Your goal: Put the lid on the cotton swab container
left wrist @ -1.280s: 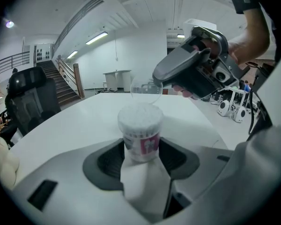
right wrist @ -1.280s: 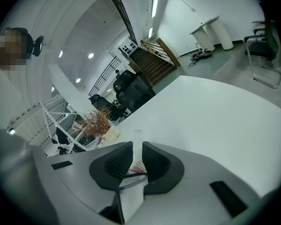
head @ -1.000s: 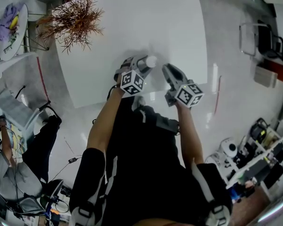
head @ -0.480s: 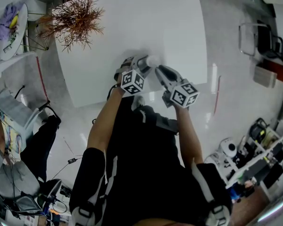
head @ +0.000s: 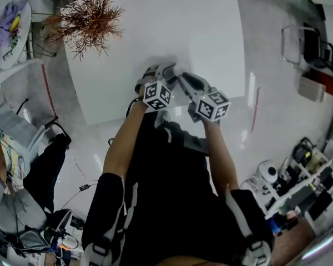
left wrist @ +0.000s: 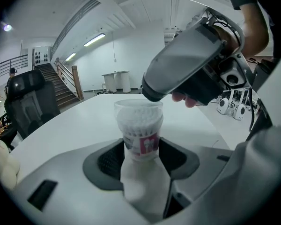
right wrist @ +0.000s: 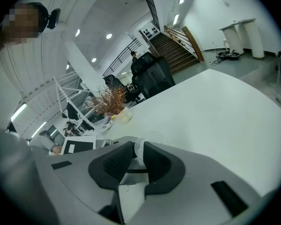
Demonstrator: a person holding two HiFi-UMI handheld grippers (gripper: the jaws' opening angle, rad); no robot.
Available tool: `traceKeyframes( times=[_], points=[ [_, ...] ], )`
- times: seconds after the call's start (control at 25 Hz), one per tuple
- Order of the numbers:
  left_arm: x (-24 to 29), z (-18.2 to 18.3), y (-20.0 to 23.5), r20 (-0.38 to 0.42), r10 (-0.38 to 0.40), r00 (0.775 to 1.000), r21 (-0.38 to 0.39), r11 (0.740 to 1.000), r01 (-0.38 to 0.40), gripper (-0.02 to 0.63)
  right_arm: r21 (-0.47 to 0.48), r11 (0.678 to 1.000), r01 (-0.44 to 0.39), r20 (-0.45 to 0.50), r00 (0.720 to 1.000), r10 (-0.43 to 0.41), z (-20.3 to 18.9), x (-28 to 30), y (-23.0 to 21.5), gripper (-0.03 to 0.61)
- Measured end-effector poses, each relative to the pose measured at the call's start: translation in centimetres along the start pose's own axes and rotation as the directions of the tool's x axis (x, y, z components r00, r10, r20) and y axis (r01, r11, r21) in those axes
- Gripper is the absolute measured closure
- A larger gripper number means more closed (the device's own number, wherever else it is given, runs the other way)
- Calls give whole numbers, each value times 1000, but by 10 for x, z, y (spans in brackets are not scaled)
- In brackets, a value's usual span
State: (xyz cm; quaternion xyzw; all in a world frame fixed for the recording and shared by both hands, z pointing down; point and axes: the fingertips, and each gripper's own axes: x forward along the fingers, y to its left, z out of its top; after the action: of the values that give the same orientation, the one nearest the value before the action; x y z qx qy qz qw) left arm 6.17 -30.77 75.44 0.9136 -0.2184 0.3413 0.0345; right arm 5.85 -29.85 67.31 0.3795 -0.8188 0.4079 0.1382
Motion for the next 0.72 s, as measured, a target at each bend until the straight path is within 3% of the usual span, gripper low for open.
traceKeyframes(
  times=[0.36, 0.72],
  points=[
    [0, 0, 0, -3, -6, 1000, -1, 1000, 6, 383, -157, 979, 131, -75, 987, -144, -3, 8, -6, 555],
    [2, -3, 0, -2, -17, 1000, -12, 1000, 17, 382, -175, 975, 140, -73, 985, -155, -5, 11, -7, 557]
  ],
)
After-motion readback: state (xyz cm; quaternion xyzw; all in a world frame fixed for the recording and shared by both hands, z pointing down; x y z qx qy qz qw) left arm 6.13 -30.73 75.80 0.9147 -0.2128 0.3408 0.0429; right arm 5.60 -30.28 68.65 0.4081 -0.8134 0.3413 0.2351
